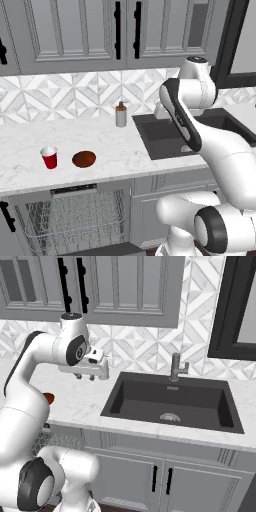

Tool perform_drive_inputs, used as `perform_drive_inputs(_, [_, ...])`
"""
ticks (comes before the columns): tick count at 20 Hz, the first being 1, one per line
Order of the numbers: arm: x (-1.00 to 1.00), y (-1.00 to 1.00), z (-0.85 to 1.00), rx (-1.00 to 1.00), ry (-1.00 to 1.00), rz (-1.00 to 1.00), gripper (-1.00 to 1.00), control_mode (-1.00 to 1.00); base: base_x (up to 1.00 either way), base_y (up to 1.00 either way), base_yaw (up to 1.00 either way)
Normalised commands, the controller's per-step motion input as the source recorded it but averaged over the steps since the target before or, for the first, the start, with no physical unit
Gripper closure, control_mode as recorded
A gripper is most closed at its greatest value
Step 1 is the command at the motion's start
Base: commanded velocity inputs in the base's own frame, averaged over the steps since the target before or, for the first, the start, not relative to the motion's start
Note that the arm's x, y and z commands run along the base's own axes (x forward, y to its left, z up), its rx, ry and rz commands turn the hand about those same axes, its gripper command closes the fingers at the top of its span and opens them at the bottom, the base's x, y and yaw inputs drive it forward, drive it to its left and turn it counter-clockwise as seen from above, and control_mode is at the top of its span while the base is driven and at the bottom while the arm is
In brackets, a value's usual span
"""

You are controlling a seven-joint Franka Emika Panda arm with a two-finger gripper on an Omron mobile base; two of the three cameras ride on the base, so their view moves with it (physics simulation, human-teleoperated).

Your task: Pick up the cup and bowl from the counter, place them in the dishwasher, and close the dishwasher door.

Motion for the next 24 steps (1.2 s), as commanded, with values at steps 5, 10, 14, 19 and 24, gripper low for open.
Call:
perform_drive_inputs(5, [0.00,0.00,0.00,0.00,0.00,0.00,-1.00,1.00,-0.03,0.00,0.01])
perform_drive_inputs(10, [0.00,0.00,0.00,0.00,0.00,0.00,-1.00,1.00,0.00,0.00,0.40])
perform_drive_inputs(14, [0.00,0.00,0.00,0.00,0.00,0.00,-1.00,1.00,0.00,0.00,0.59])
perform_drive_inputs(19, [0.00,0.00,0.00,0.00,0.00,0.00,-1.00,1.00,-0.01,-0.07,0.61])
perform_drive_inputs(24, [0.00,0.00,0.00,0.00,0.00,0.00,-1.00,1.00,-0.05,-0.19,0.58])
